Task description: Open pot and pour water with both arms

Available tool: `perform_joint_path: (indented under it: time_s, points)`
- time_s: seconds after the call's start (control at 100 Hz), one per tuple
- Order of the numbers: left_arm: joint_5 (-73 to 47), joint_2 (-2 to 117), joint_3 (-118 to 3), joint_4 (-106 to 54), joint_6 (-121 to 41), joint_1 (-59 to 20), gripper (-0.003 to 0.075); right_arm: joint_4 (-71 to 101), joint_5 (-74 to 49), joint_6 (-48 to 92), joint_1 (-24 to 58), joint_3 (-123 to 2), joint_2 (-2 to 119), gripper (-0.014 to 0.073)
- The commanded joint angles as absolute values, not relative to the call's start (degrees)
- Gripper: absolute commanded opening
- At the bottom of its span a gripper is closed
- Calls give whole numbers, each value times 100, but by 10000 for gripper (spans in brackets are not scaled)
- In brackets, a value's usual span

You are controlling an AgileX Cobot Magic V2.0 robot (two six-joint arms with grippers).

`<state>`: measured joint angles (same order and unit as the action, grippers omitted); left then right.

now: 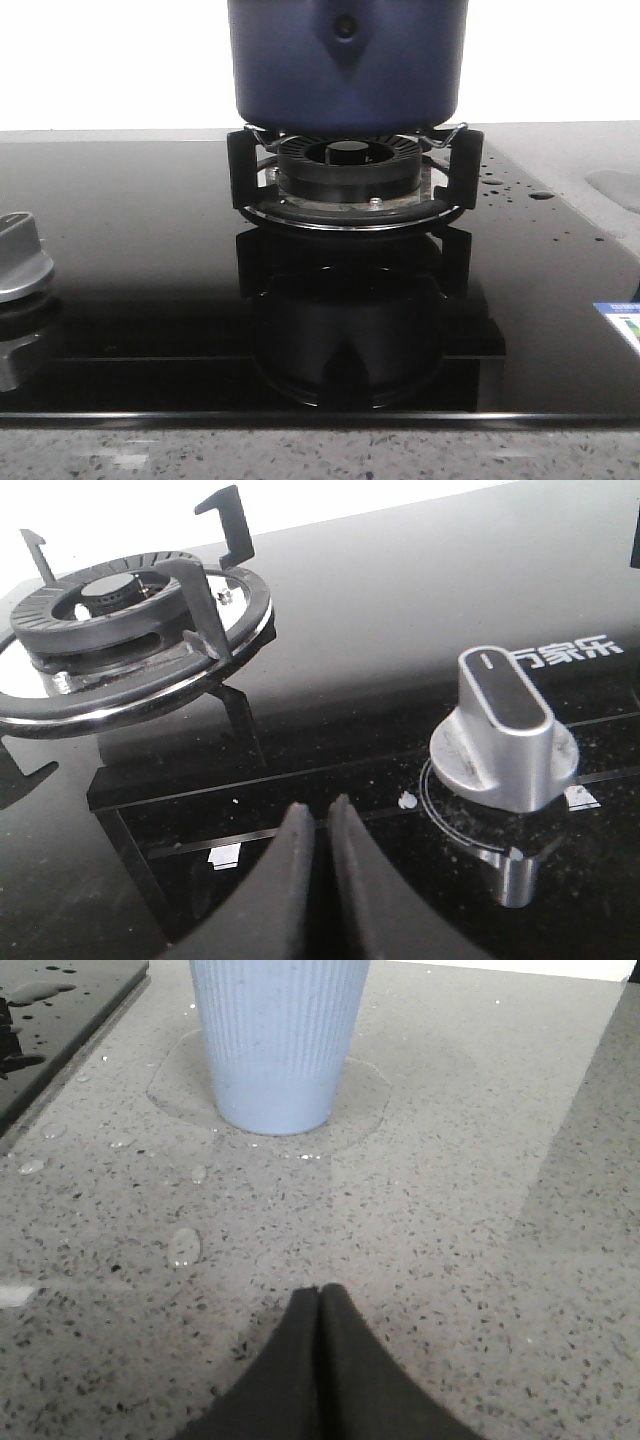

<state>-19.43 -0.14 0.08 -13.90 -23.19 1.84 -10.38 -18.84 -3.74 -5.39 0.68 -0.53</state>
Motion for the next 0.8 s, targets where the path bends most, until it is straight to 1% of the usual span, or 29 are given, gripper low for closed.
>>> perform_joint_path:
  time_s: [0.0, 0.56, 0.66, 0.79]
  points:
    - [-1760, -184, 266, -1489, -2253, 203, -20, -1055, -1797, -353, -555, 220, -175, -65]
    - [-1760, -184, 266, -1489, -2253, 203, -20, -1055, -1797, -353, -555, 220, -175, -65]
    - [-1760, -184, 266, -1489, -2253, 203, -20, -1631, -1808, -353, -555, 220, -175, -65]
    - [-1760, -184, 266, -1489, -2253, 203, -20, -1772, -1707, -353, -555, 220, -175, -65]
